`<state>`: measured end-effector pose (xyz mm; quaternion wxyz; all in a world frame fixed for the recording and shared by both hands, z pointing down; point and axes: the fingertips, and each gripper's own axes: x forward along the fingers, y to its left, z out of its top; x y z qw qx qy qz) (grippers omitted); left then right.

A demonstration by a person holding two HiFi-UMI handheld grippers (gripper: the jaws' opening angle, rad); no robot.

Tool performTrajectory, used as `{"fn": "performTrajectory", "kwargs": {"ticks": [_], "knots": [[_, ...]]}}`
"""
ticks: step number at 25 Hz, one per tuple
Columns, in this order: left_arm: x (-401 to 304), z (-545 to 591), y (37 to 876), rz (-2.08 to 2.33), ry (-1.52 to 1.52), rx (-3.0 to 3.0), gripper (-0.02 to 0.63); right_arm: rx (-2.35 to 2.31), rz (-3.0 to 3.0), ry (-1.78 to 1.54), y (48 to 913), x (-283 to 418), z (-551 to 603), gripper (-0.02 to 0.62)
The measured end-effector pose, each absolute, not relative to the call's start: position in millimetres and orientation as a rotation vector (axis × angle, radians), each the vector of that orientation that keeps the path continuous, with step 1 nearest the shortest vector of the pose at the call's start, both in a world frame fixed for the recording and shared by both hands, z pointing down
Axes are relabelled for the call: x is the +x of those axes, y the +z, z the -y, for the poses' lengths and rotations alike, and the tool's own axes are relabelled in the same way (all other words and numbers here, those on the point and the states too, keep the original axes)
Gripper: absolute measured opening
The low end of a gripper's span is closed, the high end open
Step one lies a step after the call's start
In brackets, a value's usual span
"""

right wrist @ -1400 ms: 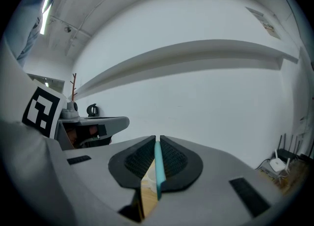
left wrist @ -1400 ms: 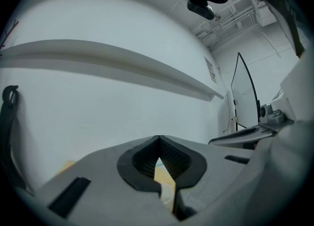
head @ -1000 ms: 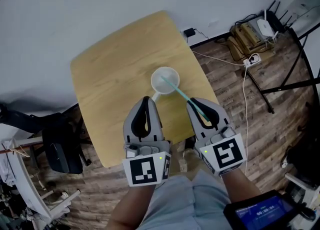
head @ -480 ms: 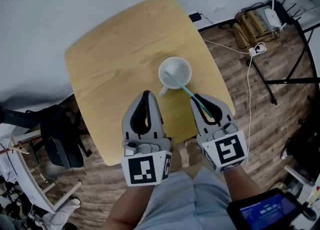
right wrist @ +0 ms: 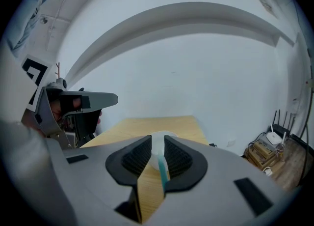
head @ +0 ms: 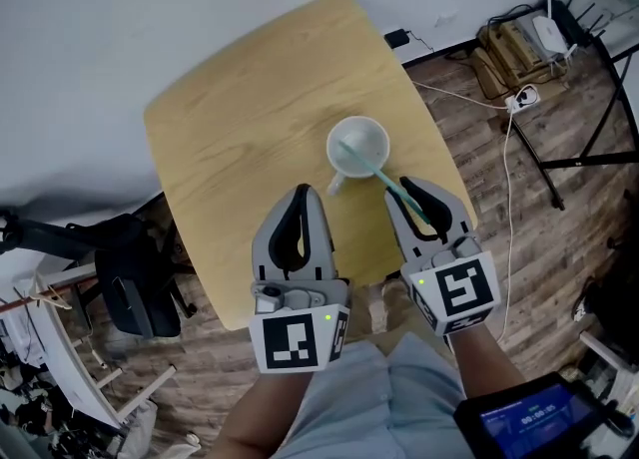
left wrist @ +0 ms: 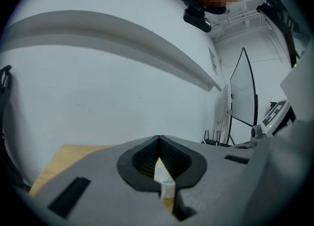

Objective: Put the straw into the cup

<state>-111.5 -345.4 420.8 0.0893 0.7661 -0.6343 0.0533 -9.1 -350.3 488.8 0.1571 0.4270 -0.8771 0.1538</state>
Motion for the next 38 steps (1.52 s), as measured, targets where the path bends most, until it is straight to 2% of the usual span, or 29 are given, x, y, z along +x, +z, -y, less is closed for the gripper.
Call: {"fn": "performTrajectory", "kwargs": {"ticks": [6, 13, 19, 38], "knots": [[-104, 342, 382, 1.914, 0.093, 2.339, -0.003, 1.27, 2.547, 0.345, 445, -1, 350, 0.081], [-78, 329, 317, 1.943, -0.018, 2.435, -0.003, 1.343, 2.701, 0.183, 351, 11, 342, 0.078], [-57, 318, 266, 1.953, -0.124, 2.526, -0.003, 1.404, 2.778, -0.022, 285, 16, 335, 0.017], [-38, 301, 232, 1.971, -0.202, 2.616, -0.003, 1.446, 2.799, -0.181, 247, 25, 322, -0.001]]}}
